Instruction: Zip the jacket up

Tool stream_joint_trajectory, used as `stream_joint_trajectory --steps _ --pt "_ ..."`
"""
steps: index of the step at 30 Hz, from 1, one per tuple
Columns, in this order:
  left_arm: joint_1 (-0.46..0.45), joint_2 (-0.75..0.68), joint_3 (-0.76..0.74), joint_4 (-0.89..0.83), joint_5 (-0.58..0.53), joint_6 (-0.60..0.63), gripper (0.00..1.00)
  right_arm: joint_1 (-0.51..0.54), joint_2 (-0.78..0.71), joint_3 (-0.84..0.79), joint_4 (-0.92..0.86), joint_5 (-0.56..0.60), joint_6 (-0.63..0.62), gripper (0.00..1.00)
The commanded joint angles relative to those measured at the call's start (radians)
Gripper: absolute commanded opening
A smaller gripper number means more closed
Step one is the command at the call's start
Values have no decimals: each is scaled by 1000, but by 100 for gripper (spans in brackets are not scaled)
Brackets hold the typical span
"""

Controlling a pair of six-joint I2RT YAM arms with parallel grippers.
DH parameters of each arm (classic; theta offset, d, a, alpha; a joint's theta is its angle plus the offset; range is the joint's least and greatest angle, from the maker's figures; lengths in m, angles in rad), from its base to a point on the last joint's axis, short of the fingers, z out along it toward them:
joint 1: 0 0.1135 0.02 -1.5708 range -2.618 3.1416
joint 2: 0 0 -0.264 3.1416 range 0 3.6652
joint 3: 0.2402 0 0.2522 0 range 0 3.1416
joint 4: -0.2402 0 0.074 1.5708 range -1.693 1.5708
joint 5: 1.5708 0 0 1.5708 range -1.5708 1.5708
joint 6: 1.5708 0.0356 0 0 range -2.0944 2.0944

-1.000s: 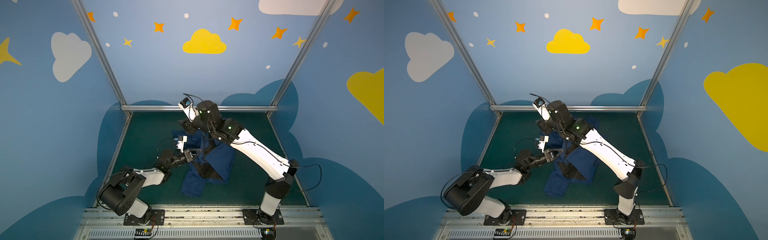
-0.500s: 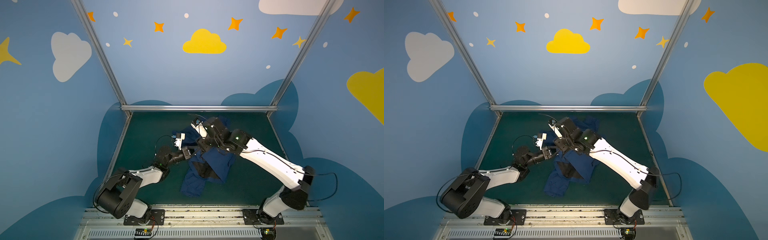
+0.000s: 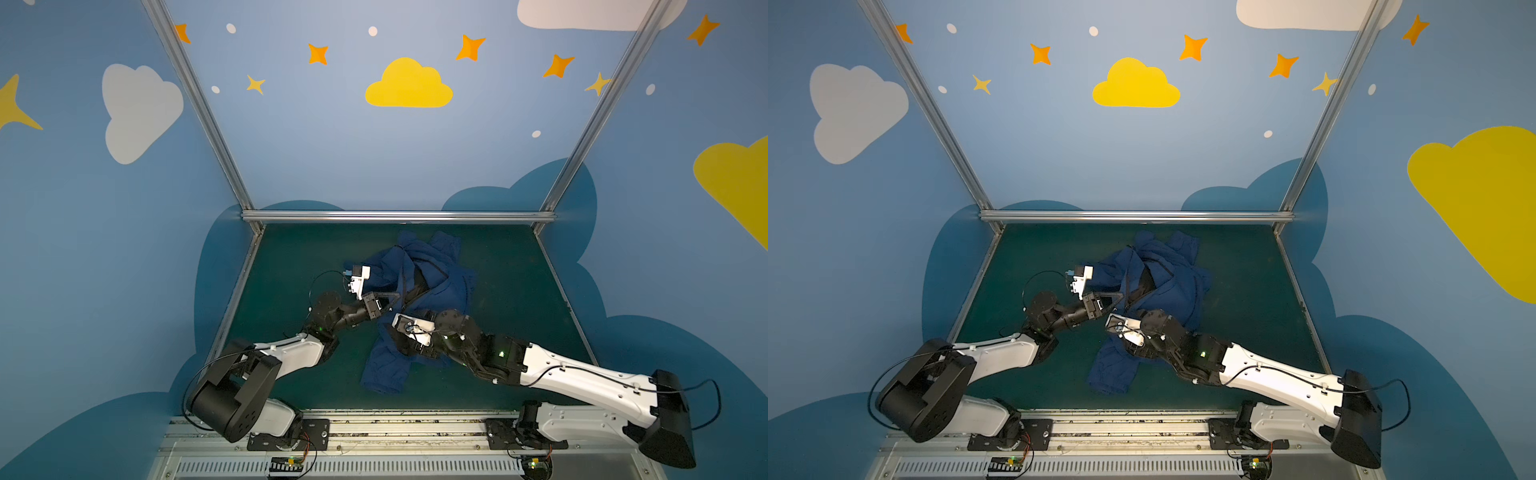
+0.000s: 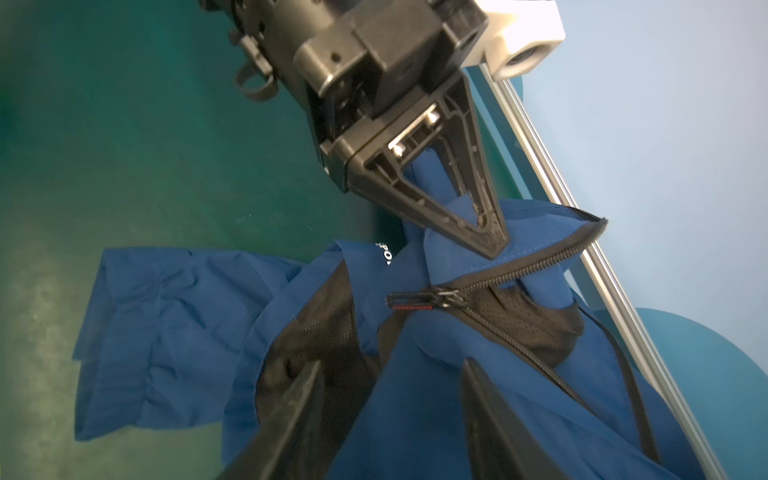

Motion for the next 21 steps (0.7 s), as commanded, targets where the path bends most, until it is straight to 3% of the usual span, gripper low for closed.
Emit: stream_joint_trajectory --steps 1,5,7,9,12,17,21 --pt "-2 -19 -3 8 -2 1 3 8 -11 -1 144 -10 -33 52" --pt "-2 -24 -5 9 -6 0 3 24 10 -39 239 43 -56 52" --pt "-2 -25 -2 8 -7 -3 3 31 31 -44 271 57 -63 34" --pt "-3 -25 -2 9 -5 -3 3 31 53 -37 270 53 -64 32" --pt "-3 -27 -3 10 -6 -4 3 31 76 -36 280 58 -72 35" --pt "-2 -29 -6 17 -12 -10 3 32 102 -50 299 87 -84 54" --pt "-2 -38 -8 10 -13 -9 3 41 115 -91 396 149 -121 62"
